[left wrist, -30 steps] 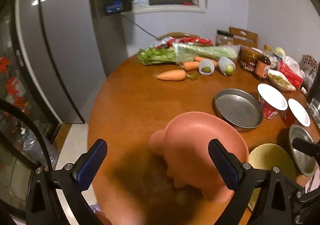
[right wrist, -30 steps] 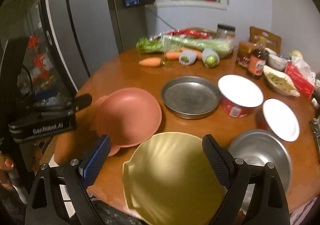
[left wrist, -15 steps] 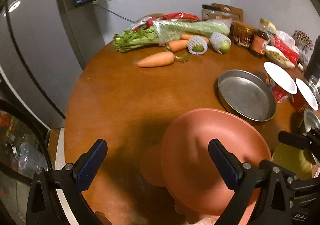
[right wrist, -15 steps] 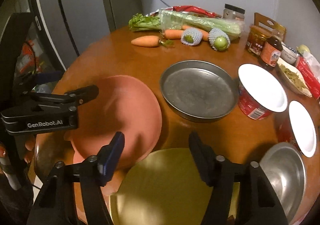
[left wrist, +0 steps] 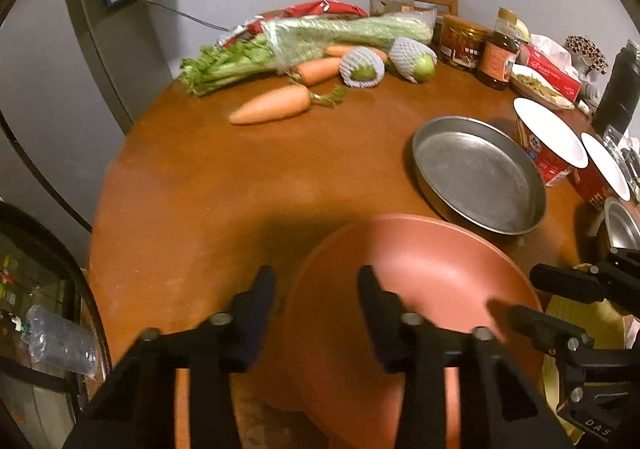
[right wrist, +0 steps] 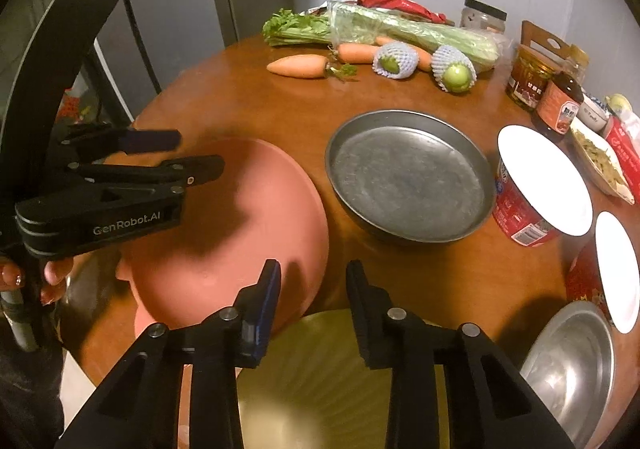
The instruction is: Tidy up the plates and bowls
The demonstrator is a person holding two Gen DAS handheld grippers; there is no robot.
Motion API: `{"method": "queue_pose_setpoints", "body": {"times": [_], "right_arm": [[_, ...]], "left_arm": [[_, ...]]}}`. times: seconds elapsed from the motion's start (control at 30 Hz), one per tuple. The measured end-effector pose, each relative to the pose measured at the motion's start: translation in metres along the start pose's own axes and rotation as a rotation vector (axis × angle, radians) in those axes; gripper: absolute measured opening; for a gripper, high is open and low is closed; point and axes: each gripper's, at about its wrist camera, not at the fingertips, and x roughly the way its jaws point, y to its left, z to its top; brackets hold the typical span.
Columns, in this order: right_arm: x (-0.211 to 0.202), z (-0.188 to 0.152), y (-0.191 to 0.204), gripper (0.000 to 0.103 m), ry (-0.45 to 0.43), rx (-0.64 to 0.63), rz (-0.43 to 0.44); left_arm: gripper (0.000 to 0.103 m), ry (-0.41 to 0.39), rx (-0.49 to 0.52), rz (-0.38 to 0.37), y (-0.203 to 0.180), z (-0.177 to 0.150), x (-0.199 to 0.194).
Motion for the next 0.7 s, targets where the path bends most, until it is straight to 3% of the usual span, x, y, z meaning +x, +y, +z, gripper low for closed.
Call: {"method": "queue_pose_setpoints", "body": {"times": [0.2,0.7], "right_arm": [[0.004,0.003,0.005,0.025,0.007,-0.026,0.001],[0.009,0.039,0.037,0.024,-0.029,-0.134,0.019]], "left_arm": [[0.023,-0.002,-0.011,0.02,0.004,-0.003,-0.002],[0.023,-0.009,-0.166,0.139,0.036,-0.042,-0.032]]}}
